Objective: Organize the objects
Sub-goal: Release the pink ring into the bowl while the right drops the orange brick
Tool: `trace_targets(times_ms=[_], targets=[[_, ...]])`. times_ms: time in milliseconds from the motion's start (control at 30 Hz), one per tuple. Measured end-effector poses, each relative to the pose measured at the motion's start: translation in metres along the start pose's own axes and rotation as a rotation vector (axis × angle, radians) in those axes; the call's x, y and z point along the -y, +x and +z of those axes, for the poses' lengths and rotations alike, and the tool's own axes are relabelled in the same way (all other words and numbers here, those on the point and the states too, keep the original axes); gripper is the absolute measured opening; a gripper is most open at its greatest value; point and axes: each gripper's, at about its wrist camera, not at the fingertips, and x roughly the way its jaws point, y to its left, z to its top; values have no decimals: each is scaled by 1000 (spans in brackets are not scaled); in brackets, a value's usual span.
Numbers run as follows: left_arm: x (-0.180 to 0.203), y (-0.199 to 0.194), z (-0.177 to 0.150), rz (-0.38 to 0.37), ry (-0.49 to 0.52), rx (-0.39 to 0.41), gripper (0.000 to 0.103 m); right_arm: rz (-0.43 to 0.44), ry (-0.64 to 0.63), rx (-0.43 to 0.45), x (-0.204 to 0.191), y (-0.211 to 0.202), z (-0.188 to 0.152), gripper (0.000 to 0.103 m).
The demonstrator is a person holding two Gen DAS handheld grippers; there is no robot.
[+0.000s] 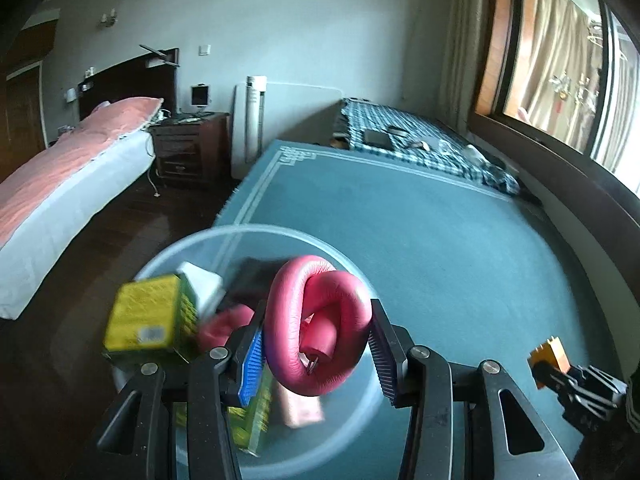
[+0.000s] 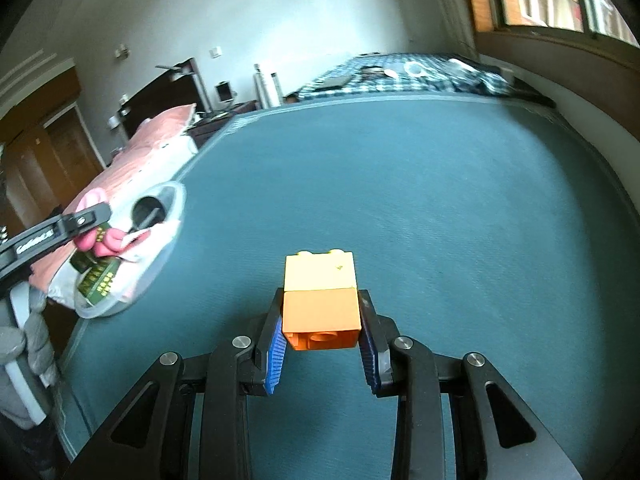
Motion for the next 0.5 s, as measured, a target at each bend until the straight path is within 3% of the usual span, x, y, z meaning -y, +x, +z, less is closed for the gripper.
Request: trace_targets(times_ms=[500], targets=[[-44,35,17,3,-89,-39,50,125,-125,39,-79,18,34,33]])
